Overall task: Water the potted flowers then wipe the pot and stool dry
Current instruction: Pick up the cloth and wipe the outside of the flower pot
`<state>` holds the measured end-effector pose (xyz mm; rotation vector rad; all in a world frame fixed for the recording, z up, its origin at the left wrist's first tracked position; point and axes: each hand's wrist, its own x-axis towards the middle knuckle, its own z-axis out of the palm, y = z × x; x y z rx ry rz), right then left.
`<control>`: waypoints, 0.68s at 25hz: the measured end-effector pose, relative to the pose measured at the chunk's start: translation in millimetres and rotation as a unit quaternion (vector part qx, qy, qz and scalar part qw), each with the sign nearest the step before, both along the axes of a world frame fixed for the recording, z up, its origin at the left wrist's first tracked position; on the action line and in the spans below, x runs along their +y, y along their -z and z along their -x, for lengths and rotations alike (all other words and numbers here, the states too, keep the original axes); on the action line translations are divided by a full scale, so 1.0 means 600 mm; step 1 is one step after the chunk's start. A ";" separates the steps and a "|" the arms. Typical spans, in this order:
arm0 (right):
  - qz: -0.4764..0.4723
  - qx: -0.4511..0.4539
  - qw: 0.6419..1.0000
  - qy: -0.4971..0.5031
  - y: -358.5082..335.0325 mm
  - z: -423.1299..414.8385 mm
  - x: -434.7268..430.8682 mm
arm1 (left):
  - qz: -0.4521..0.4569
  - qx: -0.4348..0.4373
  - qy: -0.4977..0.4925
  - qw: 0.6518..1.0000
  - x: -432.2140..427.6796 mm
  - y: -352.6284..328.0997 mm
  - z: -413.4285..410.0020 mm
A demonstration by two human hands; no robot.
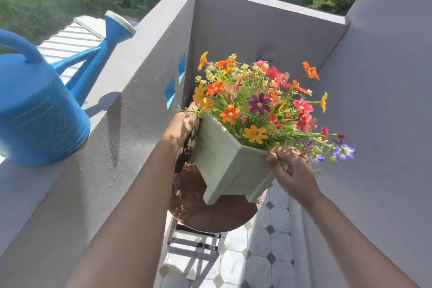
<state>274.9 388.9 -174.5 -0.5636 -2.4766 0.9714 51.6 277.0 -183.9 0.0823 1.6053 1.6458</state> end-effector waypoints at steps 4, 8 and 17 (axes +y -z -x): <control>-0.090 0.019 0.996 0.013 0.013 -0.001 0.021 | 0.053 0.111 0.044 0.991 -0.008 -0.020 0.001; -0.108 0.016 0.989 0.099 0.008 -0.002 0.024 | 0.178 0.191 0.028 0.965 0.002 -0.029 -0.004; -0.183 0.081 0.961 0.189 -0.002 -0.004 -0.070 | 0.280 0.259 -0.081 0.921 -0.017 -0.042 -0.081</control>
